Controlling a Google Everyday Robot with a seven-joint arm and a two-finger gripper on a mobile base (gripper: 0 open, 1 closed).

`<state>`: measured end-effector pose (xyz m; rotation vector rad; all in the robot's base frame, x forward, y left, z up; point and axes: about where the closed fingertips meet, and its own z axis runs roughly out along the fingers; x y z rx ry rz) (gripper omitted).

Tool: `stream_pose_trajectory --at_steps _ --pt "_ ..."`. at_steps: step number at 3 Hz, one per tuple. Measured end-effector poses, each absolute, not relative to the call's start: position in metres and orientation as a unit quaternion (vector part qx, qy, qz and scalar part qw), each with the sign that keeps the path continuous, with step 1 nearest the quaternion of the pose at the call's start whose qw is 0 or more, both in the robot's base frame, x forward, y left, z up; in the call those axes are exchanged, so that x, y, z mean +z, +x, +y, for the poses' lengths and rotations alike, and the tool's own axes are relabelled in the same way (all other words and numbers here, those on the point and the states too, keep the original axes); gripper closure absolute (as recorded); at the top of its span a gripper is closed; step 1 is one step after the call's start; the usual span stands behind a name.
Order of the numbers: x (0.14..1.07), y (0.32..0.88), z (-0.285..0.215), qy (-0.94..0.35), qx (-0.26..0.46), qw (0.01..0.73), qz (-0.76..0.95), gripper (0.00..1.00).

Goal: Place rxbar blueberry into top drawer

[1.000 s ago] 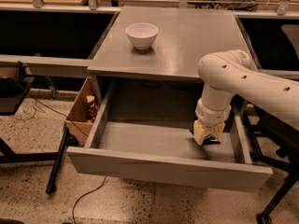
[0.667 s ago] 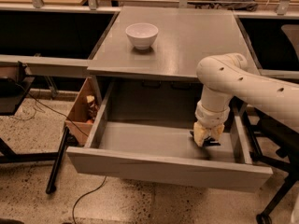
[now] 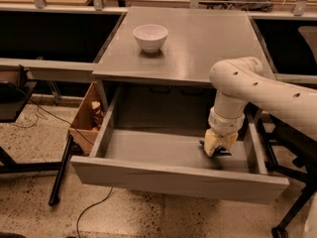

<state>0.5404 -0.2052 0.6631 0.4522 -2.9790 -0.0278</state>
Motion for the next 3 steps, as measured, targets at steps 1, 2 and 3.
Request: stream_pose_trajectory --at_steps 1,2,3 --pt "0.6634 0.5413 -0.2059 0.148 -0.010 0.064 -0.987 0.15" --pt "0.6641 0.5424 -0.2070 0.145 -0.010 0.063 -0.987 0.00" --pt "0.6641 0.5424 -0.2070 0.145 -0.010 0.063 -0.987 0.00"
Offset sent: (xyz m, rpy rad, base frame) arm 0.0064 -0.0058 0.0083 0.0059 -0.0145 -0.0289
